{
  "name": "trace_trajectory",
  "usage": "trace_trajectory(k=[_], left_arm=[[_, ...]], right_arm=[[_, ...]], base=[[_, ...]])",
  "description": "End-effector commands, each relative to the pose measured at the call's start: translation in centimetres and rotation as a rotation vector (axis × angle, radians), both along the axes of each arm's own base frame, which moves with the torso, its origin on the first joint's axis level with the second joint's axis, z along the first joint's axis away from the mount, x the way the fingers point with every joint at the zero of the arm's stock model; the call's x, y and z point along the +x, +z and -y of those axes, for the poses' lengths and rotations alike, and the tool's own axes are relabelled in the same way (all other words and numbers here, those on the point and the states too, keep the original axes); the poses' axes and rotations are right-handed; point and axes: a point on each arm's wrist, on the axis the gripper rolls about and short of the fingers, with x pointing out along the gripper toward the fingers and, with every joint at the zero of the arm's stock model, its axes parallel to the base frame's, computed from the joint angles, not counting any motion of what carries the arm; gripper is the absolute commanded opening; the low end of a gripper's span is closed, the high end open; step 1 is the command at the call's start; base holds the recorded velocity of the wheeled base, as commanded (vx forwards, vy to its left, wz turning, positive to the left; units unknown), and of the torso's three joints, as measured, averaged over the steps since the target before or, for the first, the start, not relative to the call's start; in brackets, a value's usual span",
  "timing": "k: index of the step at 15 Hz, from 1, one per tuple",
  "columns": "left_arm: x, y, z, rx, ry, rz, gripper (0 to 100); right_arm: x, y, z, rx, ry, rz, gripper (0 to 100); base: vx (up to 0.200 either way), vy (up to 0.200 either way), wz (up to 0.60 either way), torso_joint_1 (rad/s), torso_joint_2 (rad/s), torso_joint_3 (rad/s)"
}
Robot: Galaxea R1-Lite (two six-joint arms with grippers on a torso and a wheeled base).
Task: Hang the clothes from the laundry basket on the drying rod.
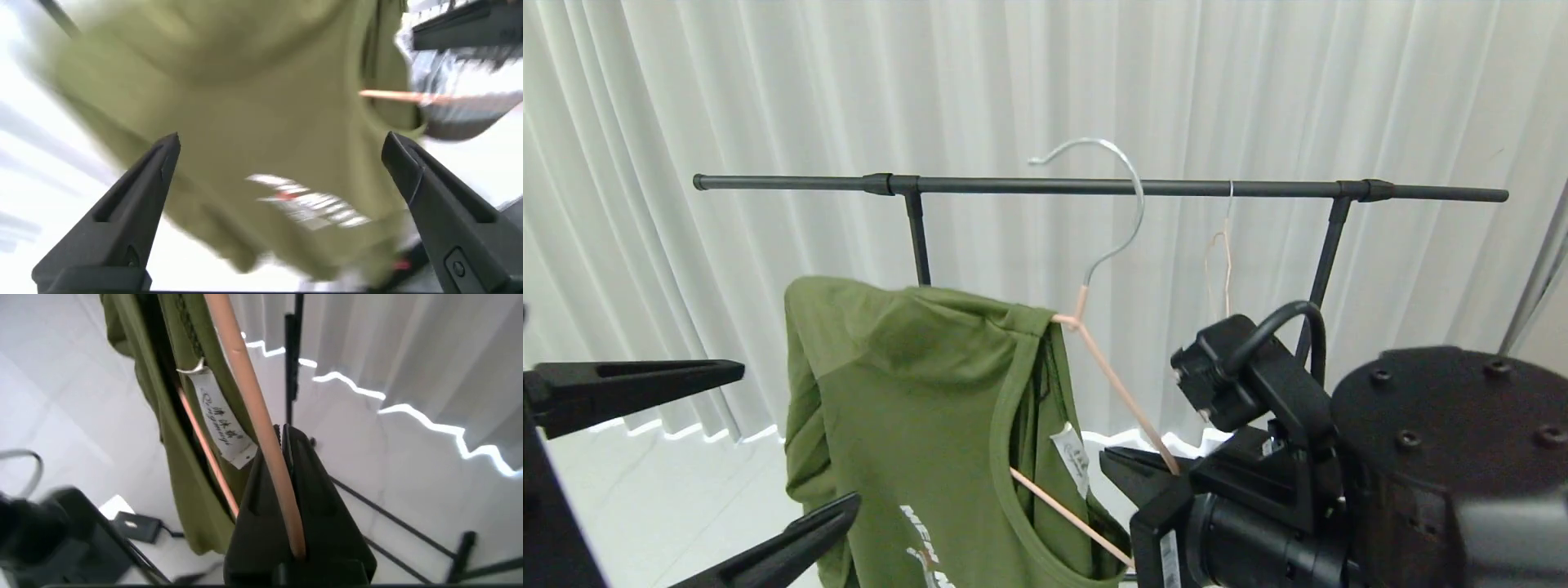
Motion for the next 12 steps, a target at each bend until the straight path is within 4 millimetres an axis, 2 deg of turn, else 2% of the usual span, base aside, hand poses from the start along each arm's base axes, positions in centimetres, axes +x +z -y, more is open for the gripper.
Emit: trace_trajectory(k=[1, 4, 6, 9, 11, 12], left_arm=[[-1.3, 0.7, -2.6, -0.042, -0.054, 0.060, 100], [-1.2, 0.1, -2.1, 0.010, -0.198, 0.039, 100], [-1.1, -0.9, -1.2, 0.048, -0.312, -0.012, 100], [-0.2, -2.5, 1.2, 0.100, -0.457, -0.134, 100], [0.7, -3.5, 3.1, 0.108, -0.501, -0.171, 100], [0.8, -3.7, 3.4, 0.108, -0.504, -0.173, 100]], right_arm=[[-1.0, -0.9, 2.7, -0.058, 0.053, 0.021, 0], [-2.1, -2.2, 5.5, -0.142, 0.161, 0.054, 0], [-2.8, -2.7, 6.4, -0.173, 0.200, 0.078, 0], [-4.1, -3.3, 6.3, -0.200, 0.267, 0.083, 0], [-4.7, -3.6, 6.0, -0.213, 0.305, 0.083, 0], [-4.9, -3.7, 6.0, -0.215, 0.311, 0.082, 0]], base=[[0.000, 0.000, 0.00, 0.000, 0.00, 0.000], [0.000, 0.000, 0.00, 0.000, 0.00, 0.000], [0.000, 0.000, 0.00, 0.000, 0.00, 0.000], [0.000, 0.000, 0.00, 0.000, 0.00, 0.000], [0.000, 0.000, 0.00, 0.000, 0.00, 0.000], [0.000, 0.000, 0.00, 0.000, 0.00, 0.000]])
